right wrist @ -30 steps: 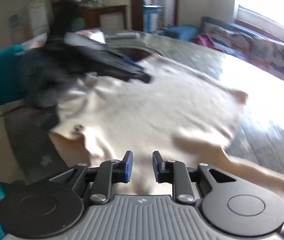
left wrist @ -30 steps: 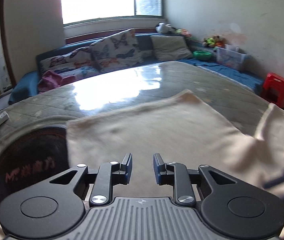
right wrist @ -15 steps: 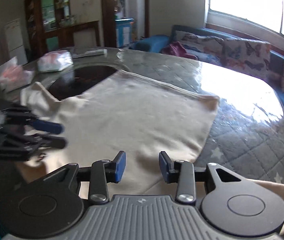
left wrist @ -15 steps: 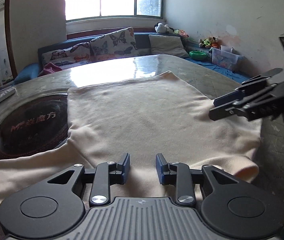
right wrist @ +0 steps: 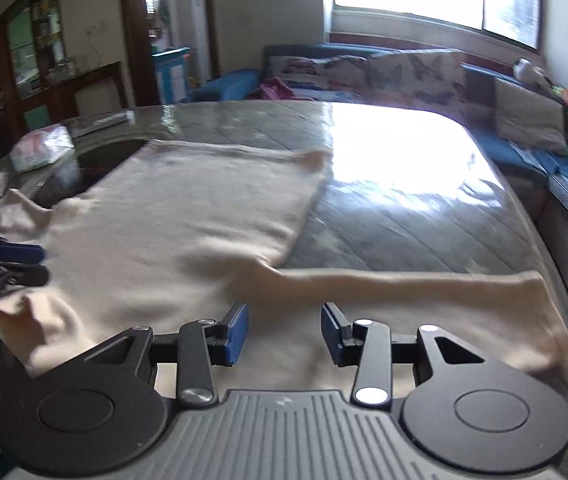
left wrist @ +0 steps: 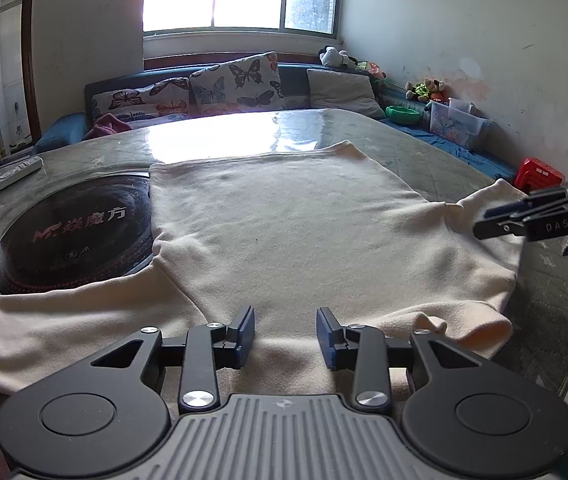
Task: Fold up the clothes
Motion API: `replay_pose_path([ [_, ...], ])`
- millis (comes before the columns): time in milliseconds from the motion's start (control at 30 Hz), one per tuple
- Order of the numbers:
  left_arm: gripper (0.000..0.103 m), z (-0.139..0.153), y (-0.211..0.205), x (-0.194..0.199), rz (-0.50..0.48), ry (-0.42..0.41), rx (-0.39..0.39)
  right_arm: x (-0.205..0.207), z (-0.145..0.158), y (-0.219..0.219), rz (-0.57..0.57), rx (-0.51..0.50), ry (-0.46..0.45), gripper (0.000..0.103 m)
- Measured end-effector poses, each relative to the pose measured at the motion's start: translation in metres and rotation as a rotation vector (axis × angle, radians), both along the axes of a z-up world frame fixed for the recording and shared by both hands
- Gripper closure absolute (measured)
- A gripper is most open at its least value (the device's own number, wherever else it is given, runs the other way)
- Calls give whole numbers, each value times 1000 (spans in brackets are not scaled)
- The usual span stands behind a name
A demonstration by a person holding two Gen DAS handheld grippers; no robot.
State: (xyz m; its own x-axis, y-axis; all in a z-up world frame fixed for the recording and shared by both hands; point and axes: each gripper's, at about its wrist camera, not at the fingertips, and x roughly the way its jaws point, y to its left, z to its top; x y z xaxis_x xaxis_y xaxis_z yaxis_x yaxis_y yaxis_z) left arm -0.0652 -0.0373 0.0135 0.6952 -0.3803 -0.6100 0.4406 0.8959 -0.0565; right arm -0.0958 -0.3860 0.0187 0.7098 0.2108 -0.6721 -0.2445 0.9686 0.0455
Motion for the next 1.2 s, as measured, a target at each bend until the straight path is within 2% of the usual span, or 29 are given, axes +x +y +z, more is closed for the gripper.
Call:
replay_pose_path([
  [233, 63, 0, 0, 0, 4, 2, 3, -16, -4, -47, -156, 5, -3, 61],
  [333, 61, 0, -2, -1, 1, 0, 9, -16, -4, -63, -210, -14, -7, 57],
  [633, 59, -1, -4, -2, 5, -2, 19, -16, -11, -117, -418, -27, -22, 57],
  [800, 56, -1, -5, -3, 3, -10, 29, -7, -1, -115, -370, 11, -75, 57],
  [867, 56, -1, -4, -3, 8, -9, 25, 3, -5, -113, -354, 13, -61, 57],
  [967, 56, -1, -1, -4, 17, -6, 18, 11, -16, -117, -395, -18, -40, 57],
  [1200, 55, 5, 10, -8, 44, 7, -36, 7, -12, -115, -392, -42, -53, 56],
])
